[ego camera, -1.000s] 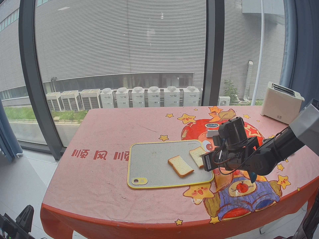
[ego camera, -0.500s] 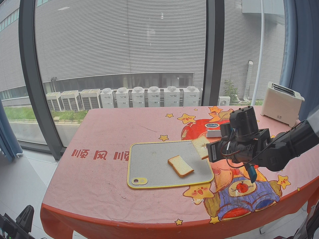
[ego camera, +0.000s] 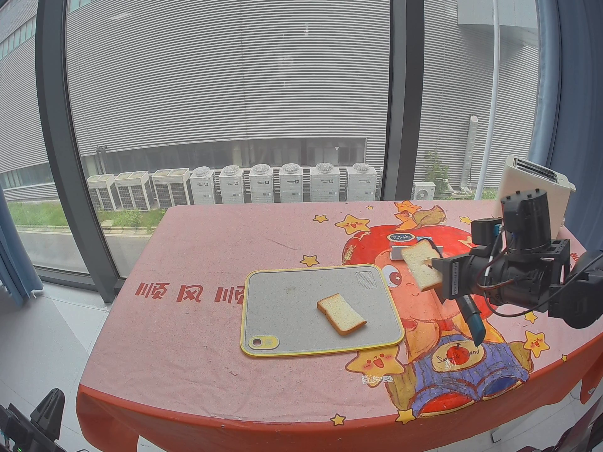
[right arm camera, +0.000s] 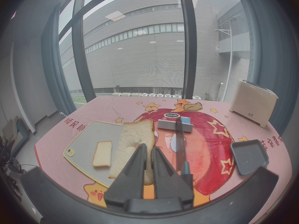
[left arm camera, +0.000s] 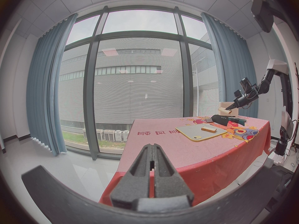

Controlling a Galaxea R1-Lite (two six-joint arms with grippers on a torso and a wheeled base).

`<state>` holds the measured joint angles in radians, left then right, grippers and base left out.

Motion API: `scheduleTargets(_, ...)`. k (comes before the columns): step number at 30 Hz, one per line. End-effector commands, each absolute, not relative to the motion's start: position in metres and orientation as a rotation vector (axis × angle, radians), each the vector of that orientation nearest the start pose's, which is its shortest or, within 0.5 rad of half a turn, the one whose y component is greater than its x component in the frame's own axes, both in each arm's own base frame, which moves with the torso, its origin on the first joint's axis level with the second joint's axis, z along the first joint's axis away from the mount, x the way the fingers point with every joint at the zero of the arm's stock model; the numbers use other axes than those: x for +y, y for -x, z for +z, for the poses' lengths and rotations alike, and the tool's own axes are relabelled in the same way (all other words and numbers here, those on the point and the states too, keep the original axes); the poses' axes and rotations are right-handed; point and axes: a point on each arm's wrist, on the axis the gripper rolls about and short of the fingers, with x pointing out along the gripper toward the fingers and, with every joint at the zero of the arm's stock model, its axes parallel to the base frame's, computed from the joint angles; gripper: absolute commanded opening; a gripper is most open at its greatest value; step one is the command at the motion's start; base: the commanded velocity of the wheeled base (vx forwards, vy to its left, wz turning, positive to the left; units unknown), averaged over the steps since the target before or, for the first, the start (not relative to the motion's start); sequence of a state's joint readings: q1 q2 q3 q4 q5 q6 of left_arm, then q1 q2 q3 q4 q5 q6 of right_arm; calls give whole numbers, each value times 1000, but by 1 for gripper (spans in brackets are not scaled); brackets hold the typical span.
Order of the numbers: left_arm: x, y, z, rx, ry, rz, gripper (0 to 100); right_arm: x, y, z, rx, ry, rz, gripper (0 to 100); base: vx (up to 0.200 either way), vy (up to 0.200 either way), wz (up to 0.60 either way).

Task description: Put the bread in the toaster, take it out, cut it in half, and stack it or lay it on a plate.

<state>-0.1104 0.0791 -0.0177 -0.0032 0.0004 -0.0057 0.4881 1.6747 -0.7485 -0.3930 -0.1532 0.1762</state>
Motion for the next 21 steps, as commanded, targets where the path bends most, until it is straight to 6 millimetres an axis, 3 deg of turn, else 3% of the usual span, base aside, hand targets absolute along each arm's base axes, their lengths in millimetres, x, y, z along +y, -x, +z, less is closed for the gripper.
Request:
scheduleTargets(1, 2, 17, 77, 78, 2, -109, 0, 113, -241, 161, 503, -23, 252, 0, 0, -200, 0)
scheduleTargets(8, 2, 17, 77, 75, 2, -107, 0, 92, -227, 160, 509, -35, 206, 0, 0, -200, 0)
scheduleTargets(21, 2, 17, 77, 77, 2, -107, 0, 75, -231, 149, 540, -46, 135, 0, 0, -200, 0)
